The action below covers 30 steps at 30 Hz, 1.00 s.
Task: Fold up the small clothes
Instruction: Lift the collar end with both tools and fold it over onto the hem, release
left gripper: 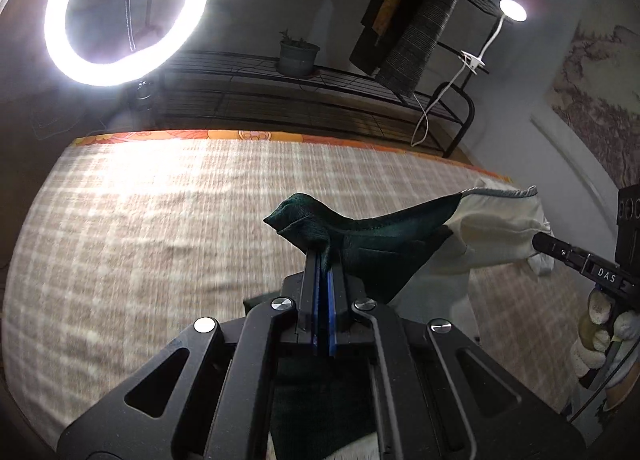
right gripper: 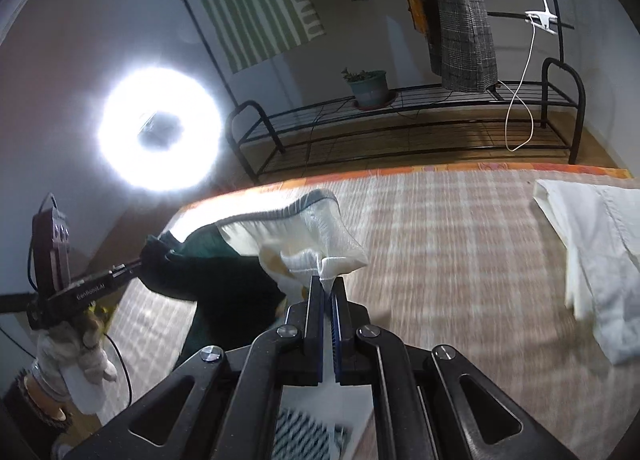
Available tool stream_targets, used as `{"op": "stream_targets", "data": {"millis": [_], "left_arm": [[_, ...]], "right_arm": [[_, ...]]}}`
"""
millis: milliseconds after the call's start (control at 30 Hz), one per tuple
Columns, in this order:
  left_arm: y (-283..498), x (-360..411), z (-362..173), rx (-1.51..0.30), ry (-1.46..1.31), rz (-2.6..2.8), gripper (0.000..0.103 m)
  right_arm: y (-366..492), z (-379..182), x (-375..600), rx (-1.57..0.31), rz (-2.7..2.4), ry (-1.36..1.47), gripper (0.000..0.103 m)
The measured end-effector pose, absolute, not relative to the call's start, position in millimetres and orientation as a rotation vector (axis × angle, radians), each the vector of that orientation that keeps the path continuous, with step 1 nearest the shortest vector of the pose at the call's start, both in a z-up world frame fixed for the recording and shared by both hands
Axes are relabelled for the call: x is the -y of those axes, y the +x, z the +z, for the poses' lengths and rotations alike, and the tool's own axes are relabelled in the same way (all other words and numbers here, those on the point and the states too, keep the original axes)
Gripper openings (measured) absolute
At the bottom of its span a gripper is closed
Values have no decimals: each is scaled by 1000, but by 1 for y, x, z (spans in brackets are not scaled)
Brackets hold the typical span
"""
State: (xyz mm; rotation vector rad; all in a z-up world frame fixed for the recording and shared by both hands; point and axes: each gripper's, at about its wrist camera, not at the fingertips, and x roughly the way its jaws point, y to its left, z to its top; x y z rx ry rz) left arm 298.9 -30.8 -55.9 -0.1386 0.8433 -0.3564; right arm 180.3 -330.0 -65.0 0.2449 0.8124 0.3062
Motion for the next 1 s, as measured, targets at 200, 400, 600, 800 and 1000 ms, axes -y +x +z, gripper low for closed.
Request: {"op": "stream_targets", "data": {"millis": [200,400,600,800,1000], "left_arm": [[248,33,-66,-864,-87,-363,0],[202,29,-90,-895,-10,-346,0],[174,16,-109,-930,-3,-343,0],[152,13,-111,-923,71,-365,0],[130,-9,-110,-950,39,-399,1]], "right_arm": [[134,-61,325,-821,307,206,0],[86,-77,314,-869,306,143,0],[50,-99,297,-912,294,-9,0],[28,-109,292,-896,263,-101,0],[5,-112,290,-866,270,-161,3]]}}
